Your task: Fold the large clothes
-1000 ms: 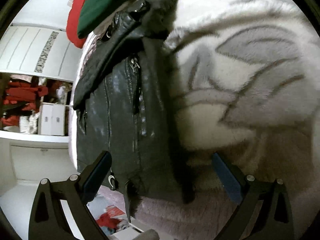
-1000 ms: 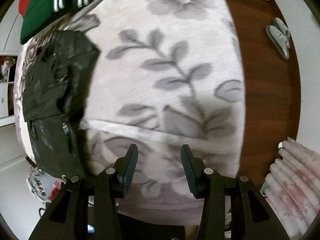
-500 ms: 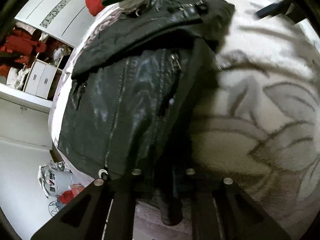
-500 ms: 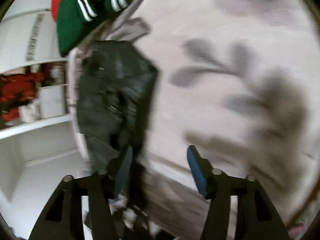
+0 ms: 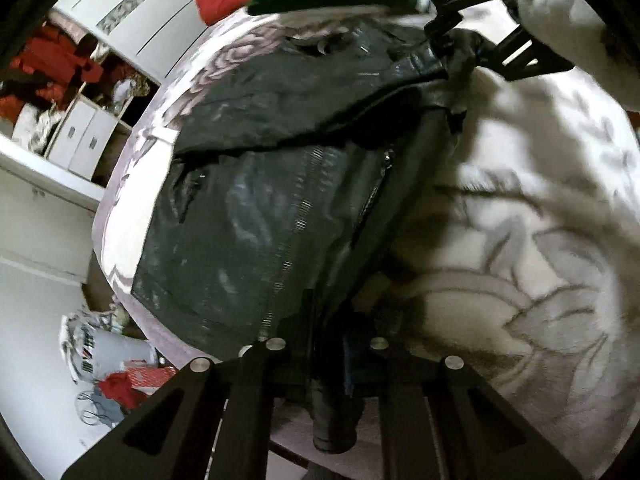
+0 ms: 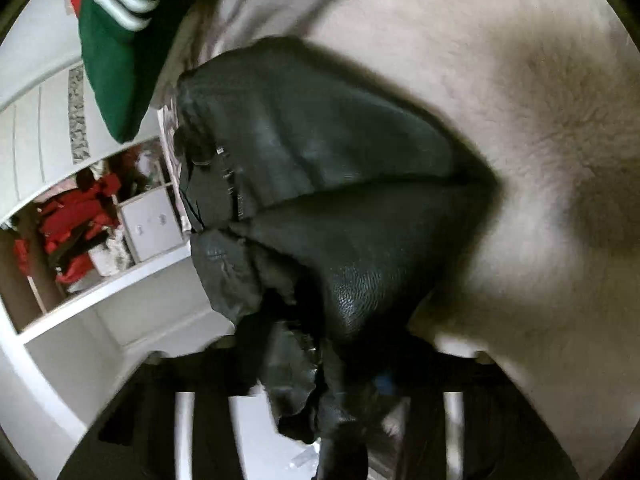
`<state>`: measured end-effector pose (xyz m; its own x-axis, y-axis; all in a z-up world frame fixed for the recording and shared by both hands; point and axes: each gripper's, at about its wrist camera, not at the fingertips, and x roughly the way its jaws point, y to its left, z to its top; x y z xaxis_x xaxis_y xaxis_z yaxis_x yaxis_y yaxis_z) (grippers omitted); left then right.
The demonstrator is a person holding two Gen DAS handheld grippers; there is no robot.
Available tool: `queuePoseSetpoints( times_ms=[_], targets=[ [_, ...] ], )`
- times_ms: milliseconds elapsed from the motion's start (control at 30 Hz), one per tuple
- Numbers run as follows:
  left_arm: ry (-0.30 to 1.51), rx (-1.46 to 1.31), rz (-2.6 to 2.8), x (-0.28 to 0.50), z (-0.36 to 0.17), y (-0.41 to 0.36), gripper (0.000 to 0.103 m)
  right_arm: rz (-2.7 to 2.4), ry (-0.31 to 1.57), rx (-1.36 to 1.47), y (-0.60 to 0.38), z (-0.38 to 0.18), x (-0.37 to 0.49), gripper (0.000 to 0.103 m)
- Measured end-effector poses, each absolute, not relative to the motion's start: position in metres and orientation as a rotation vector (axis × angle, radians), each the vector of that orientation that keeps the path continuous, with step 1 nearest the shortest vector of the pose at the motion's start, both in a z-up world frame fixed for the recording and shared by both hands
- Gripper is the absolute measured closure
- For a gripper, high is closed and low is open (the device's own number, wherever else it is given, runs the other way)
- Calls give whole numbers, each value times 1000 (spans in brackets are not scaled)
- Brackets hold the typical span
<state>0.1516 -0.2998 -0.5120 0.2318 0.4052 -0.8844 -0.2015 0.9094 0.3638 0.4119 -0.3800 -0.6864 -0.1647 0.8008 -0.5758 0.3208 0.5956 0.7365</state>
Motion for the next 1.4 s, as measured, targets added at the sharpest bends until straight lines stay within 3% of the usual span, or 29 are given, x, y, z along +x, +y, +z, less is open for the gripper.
queuePoseSetpoints(
  times_ms=[200,367,500,700,833,900,967,1033,1167,1400],
  targets=[
    [1219,-10,404,144,-454,-219,94,623,1699,642,-295,-569,430,78],
    [1223,-260,404,141,-447,-115,94,603,1719,410,-167,-516,442,78],
    [1224,-378,426,141,-473,-26,94,556,1745,234,-52,-522,444,79],
    [1296,-484,368,144,-550,63,90,371,1801,1,72,-593,436,79],
    [1288,-684,285,134,-578,96,86,267,1836,-67,92,-631,435,77],
    [1261,-858,253,121,-579,114,82,268,1860,-77,99,-637,436,65],
    [1214,-987,238,107,-575,125,78,341,1888,-28,101,-630,438,44],
    [1154,-1006,267,93,-563,133,76,437,1900,68,94,-618,440,38],
    [1066,-904,313,78,-538,145,51,625,1892,324,59,-585,439,38],
    [1118,-860,182,106,-558,132,51,497,1770,344,-32,-551,418,38]
  ],
)
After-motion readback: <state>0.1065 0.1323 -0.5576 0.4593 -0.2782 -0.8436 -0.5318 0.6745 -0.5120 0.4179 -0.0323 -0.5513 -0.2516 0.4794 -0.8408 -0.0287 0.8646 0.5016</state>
